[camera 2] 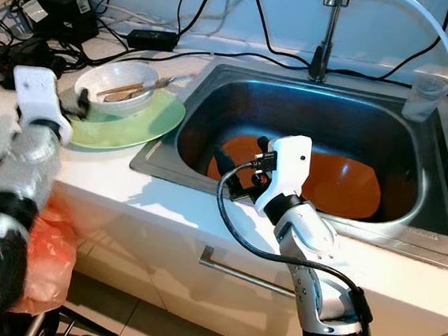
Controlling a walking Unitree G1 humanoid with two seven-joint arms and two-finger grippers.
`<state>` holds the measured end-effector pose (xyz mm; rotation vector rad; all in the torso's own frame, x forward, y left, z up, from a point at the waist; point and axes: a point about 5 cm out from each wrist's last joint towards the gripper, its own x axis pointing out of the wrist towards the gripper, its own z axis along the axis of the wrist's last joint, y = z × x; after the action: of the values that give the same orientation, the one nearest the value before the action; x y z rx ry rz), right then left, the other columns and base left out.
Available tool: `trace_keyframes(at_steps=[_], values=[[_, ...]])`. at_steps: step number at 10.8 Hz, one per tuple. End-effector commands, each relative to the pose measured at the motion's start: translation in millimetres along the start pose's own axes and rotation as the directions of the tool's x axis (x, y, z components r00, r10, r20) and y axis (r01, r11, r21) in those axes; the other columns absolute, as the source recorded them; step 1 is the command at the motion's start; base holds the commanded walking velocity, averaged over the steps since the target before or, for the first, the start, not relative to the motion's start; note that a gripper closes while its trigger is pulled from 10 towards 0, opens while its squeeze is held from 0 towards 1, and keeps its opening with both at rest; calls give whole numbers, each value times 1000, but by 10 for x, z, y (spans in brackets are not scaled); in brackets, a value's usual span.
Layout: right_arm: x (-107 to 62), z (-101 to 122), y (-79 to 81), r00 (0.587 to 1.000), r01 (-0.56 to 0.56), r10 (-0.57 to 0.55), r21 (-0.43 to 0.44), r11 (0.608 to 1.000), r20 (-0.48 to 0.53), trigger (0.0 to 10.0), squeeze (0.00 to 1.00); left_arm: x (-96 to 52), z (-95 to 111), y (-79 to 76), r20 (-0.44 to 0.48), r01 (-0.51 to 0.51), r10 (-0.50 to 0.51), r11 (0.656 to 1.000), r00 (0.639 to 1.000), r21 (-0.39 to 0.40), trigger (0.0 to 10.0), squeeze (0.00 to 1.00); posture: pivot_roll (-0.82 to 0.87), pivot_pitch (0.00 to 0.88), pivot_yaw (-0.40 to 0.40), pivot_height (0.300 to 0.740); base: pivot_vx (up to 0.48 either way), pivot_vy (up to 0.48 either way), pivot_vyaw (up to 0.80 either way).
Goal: Kitchen organization
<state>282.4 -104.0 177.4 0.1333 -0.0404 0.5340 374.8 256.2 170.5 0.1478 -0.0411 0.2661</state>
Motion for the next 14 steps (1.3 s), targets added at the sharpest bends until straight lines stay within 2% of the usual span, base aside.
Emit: trace_keyframes(at_steps=[1,3,5,9,14], values=[[6,-9,-3,1000,-4,4,1,1000,-5,10000,0,-72,-110,-41,-40,29,-28,1000,999,11,10000,0,46,0,110,740,0,0,0],[24,-6,-14,1000,-9,9,-3,1000,-5,10000,0,-261,-185,-131,-45,75,-75,997,996,3,10000,0,55,0,107,740,0,0,0],[36,-10,-15,1000,-10,10,-4,1000,-5,10000,0,-333,-186,-186,-52,93,-93,996,994,-4,10000,0,56,0,109,740,0,0,0],[28,-22,-1,1000,-6,6,-14,1000,-2,10000,0,-254,22,-168,-48,77,-78,997,996,-31,10000,0,46,0,116,740,0,0,0],[26,-25,-23,1000,-4,4,-24,1000,-5,10000,0,-237,104,-224,-50,81,-84,995,995,-60,10000,0,43,0,111,740,0,0,0]])
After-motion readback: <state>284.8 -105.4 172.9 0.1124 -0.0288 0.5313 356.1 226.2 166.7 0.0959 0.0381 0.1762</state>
